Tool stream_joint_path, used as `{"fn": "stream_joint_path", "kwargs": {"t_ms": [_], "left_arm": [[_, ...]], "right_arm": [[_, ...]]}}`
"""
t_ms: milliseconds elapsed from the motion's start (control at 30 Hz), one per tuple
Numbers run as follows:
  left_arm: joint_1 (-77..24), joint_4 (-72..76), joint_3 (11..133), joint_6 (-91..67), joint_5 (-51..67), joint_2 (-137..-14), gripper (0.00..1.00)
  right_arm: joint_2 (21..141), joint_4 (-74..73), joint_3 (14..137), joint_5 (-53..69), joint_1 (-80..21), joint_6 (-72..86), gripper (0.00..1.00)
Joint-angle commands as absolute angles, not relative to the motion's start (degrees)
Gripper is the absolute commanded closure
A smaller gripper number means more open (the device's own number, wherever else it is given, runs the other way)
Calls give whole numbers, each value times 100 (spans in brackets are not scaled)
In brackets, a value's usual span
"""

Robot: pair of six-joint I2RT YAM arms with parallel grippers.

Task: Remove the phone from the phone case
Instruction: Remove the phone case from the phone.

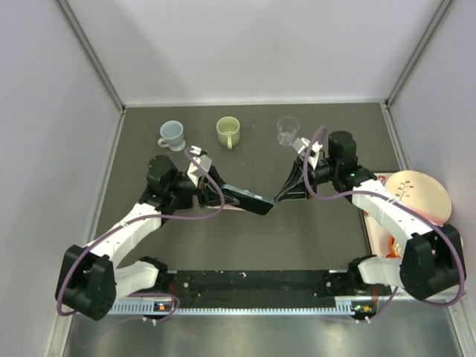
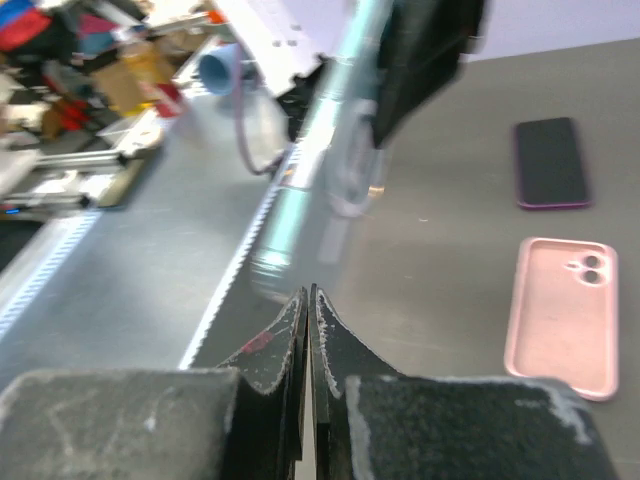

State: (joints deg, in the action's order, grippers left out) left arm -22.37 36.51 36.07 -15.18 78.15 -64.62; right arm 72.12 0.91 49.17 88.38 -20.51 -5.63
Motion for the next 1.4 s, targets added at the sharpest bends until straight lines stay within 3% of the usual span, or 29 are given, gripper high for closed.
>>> {"fn": "stream_joint_path", "kwargs": {"t_ms": [0,100,167,200,300,533,867,1233,1333,1367], "left_arm": [[-2382,4359,3700,-1661,8350,-6249,100],[-2373,4351,3700,-1652,8166,-6240,100],[-2364,4298,3709,-1609,7903,-6249,100],[-2347,4228,3726,-1574,7858,-6258,100],[-2285,3947,3779,-1398,7647,-6249,100],[-2250,3147,3911,-722,6813,-6293,100],[-2241,3067,3929,-650,6504,-6346,100],[-2241,3146,3938,-773,6776,-6416,100],[-2241,3146,3946,-773,6785,-6407,100],[-2241,3146,3938,-773,6785,-6416,100]], "right_arm": [[7181,1704,4676,8078,-2065,263,100],[7102,1505,4658,8024,-2065,-224,100],[7023,64,4877,8007,-2065,-1129,89],[6988,-495,4982,7868,-2065,-2126,77],[6838,-931,5036,7612,-2048,-2547,59],[6530,-1380,5036,7550,-2057,-3094,43],[6592,-1196,5071,7462,-2048,-2875,46],[6574,264,4693,7172,-2065,-1775,50],[6592,141,4728,7277,-2065,-1837,60],[6600,80,4755,7321,-2065,-1933,68]]}}
